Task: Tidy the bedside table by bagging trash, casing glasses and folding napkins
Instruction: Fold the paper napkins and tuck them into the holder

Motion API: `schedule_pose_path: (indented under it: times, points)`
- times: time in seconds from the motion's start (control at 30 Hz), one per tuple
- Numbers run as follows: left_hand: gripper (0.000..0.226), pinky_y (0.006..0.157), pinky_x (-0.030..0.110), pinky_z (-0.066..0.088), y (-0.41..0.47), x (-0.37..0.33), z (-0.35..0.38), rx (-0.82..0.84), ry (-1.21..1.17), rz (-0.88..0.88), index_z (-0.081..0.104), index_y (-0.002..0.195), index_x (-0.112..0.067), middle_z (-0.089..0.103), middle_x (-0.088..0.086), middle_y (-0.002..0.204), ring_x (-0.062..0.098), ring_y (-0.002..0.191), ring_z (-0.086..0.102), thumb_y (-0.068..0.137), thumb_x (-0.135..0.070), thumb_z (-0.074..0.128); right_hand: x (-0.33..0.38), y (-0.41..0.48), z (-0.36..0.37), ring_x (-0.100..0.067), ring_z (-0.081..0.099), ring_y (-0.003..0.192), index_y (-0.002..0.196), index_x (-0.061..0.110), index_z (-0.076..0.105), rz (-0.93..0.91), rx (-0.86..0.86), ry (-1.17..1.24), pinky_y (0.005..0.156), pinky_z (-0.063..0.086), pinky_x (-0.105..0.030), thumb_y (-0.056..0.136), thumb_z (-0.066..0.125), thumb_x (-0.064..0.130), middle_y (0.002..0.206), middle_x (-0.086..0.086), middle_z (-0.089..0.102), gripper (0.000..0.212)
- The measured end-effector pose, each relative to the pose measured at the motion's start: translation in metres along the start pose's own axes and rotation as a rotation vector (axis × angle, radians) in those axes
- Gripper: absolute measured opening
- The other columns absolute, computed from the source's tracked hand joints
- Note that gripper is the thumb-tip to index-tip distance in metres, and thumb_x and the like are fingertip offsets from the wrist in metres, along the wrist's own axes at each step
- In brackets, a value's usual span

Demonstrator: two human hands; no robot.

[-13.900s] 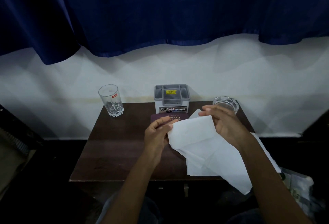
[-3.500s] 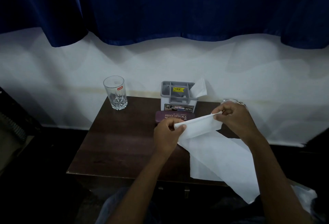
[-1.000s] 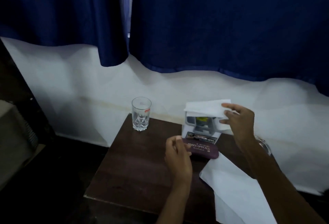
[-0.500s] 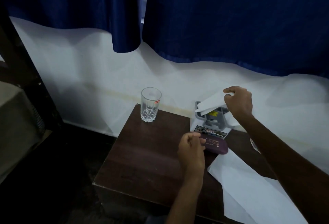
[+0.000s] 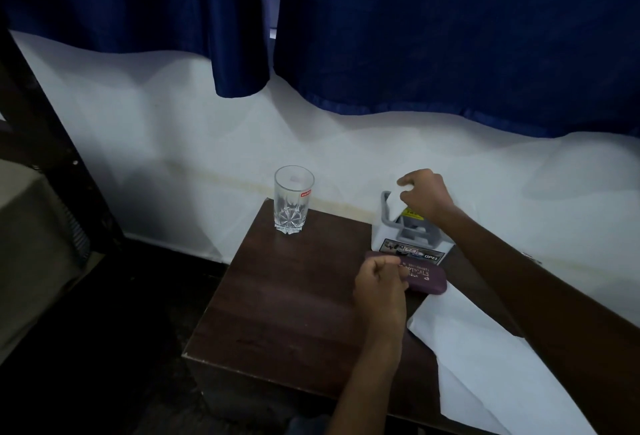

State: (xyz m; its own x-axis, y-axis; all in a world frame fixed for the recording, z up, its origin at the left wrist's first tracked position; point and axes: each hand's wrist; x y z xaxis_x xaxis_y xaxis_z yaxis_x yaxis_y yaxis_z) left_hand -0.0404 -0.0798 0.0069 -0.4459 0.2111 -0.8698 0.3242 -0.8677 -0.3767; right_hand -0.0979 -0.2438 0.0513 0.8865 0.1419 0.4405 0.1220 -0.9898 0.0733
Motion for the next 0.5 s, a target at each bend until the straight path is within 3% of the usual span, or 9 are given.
schedule_pose_path:
  times: [0.17, 0.3, 0.43, 0.5]
  points:
    - [0.015, 0.056, 0.013, 0.042, 0.002, 0.002, 0.000, 0.003, 0.000, -0.014, 0.061, 0.089, -0.018, 0.067, -0.001, 0.084, 0.005, 0.068, 0.058, 0.090, -0.014, 0.047, 0.005, -0.003, 0.001, -0.035, 0.058, 0.108, 0.122, 0.001, 0.058, 0.053, -0.125, -0.087, 0.088, 0.046, -0.036, 0.083, 0.047, -0.004, 0.127, -0.019, 0.057, 0.041]
    - [0.016, 0.057, 0.016, 0.042, 0.003, 0.004, 0.001, 0.002, 0.018, -0.021, 0.063, 0.091, -0.017, 0.071, 0.005, 0.095, 0.005, 0.063, 0.058, 0.089, -0.014, 0.048, 0.015, -0.007, 0.005, -0.037, 0.057, 0.102, 0.115, -0.002, 0.059, -0.048, -0.142, -0.223, 0.082, 0.045, -0.036, 0.082, 0.052, -0.003, 0.121, -0.019, 0.053, 0.033]
    - [0.015, 0.056, 0.016, 0.042, 0.004, 0.006, 0.002, 0.014, 0.014, -0.019, 0.062, 0.091, -0.017, 0.069, 0.004, 0.092, 0.003, 0.060, 0.057, 0.089, -0.014, 0.048, 0.022, 0.002, 0.012, -0.031, 0.057, 0.105, 0.118, 0.004, 0.059, -0.123, -0.043, -0.068, 0.084, 0.044, -0.031, 0.079, 0.056, -0.002, 0.123, -0.017, 0.053, 0.039]
    - [0.016, 0.051, 0.011, 0.042, 0.005, 0.007, 0.002, 0.021, 0.006, -0.019, 0.063, 0.091, -0.017, 0.068, 0.002, 0.091, 0.001, 0.056, 0.057, 0.090, -0.014, 0.047, 0.025, 0.006, 0.011, -0.027, 0.058, 0.096, 0.116, 0.004, 0.061, -0.133, -0.012, 0.037, 0.082, 0.043, -0.027, 0.079, 0.060, 0.001, 0.117, -0.017, 0.058, 0.037]
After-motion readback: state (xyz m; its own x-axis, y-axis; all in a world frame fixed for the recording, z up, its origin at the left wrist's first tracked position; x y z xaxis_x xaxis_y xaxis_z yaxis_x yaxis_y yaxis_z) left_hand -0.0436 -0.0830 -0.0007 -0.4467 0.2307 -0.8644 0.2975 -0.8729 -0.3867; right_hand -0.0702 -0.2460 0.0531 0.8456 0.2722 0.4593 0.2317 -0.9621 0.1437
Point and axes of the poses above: each hand's wrist, its own y-axis towards the middle knuckle, its own z-axis out of the palm, x = y × z
